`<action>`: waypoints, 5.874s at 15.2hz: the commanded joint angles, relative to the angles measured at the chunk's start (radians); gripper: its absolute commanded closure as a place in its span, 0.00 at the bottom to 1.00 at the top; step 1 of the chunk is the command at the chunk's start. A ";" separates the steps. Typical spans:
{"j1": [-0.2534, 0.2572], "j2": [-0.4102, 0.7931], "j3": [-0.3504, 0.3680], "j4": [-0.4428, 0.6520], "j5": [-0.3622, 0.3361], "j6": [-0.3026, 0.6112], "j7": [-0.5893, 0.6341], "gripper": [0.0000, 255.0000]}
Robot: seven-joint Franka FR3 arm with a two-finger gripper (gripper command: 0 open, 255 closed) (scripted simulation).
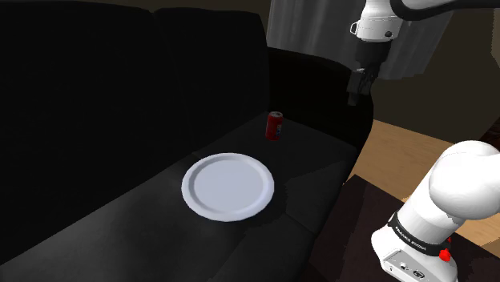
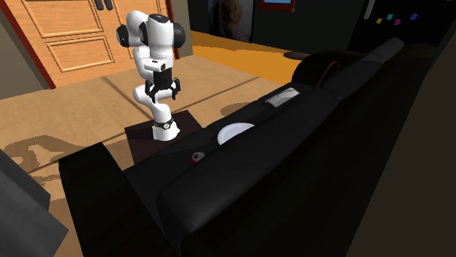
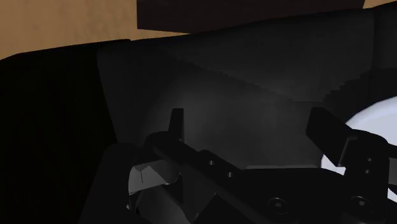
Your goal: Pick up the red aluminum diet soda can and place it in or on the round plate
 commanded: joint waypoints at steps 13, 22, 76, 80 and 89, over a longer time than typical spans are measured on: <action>0.005 0.425 -0.015 0.114 0.047 0.340 0.022 0.00; 0.013 0.764 -0.019 0.324 0.093 0.492 0.015 0.00; 0.105 0.768 0.074 0.434 0.116 0.393 0.191 1.00; 0.151 0.755 0.123 0.432 0.120 0.382 0.284 1.00; 0.253 0.783 0.237 0.496 0.118 0.348 0.501 1.00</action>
